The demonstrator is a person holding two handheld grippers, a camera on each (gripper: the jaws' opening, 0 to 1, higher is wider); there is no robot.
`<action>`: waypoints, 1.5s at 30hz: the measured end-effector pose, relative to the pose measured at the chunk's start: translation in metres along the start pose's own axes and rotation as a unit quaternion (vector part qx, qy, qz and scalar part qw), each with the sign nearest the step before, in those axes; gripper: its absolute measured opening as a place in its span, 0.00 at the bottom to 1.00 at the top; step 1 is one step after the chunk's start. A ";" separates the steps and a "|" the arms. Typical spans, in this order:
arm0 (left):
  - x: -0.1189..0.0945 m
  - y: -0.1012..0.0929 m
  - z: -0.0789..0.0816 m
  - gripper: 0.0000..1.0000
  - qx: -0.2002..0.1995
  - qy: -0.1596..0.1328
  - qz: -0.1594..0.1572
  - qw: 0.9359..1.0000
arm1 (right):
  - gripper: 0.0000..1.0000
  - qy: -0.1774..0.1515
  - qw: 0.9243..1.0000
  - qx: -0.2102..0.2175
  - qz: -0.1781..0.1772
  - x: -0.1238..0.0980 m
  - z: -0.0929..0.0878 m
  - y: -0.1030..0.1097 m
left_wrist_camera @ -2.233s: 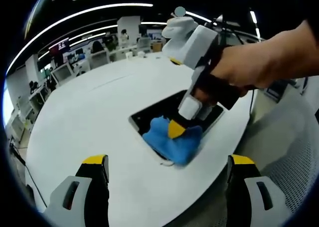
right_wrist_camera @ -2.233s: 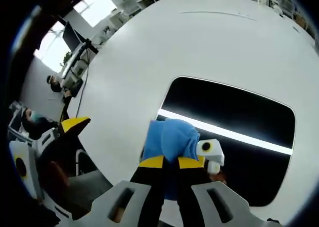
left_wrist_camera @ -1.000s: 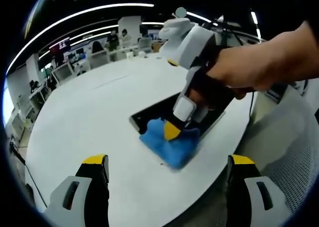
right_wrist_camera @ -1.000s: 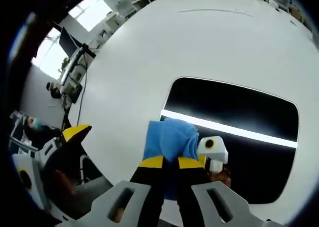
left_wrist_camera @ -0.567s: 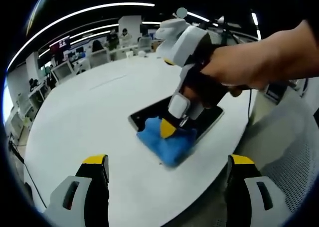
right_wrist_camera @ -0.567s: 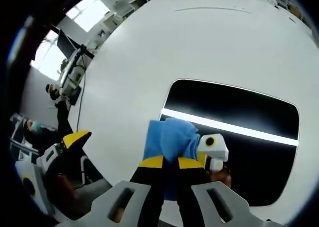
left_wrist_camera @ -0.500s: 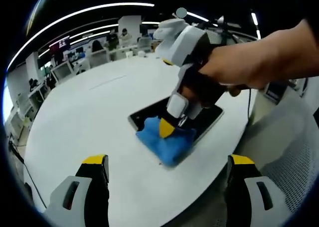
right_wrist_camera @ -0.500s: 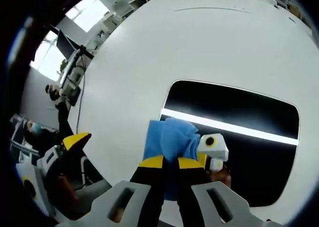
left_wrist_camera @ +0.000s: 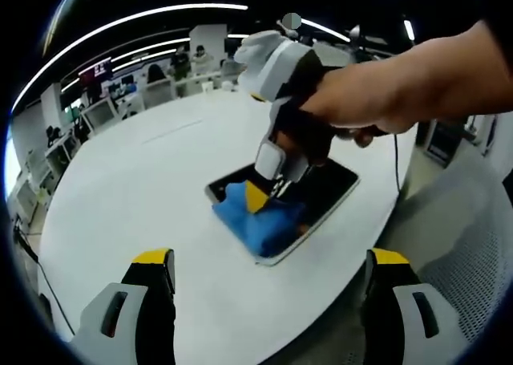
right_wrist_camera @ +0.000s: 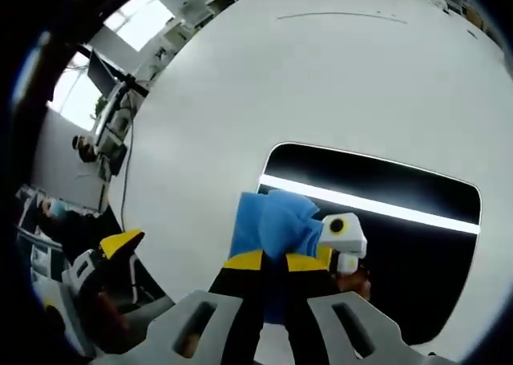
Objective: Wipe the mirror surface with the cleaning cloth until all visible marks leave the cleaned area.
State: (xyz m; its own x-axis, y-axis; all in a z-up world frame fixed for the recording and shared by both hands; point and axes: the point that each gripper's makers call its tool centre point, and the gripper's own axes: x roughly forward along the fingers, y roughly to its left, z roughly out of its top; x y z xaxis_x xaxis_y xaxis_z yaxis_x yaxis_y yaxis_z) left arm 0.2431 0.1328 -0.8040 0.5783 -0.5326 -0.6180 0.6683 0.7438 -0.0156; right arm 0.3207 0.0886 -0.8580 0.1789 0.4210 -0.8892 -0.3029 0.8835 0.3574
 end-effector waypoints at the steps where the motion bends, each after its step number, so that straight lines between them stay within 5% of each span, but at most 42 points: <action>1: 0.000 0.000 0.000 0.99 0.000 0.000 0.000 1.000 | 0.03 0.000 1.000 -0.001 0.000 0.000 0.001 0.000; 45: 0.002 0.005 -0.002 0.99 -0.003 0.000 0.009 1.000 | 0.03 -0.009 0.999 -0.030 -0.019 0.009 0.057 -0.016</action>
State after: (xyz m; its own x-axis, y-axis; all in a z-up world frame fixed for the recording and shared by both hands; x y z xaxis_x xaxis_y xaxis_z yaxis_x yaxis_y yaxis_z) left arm 0.2465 0.1368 -0.8069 0.5901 -0.5185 -0.6188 0.6545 0.7560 -0.0095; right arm 0.3808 0.0901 -0.8553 0.2073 0.3922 -0.8962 -0.3504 0.8851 0.3063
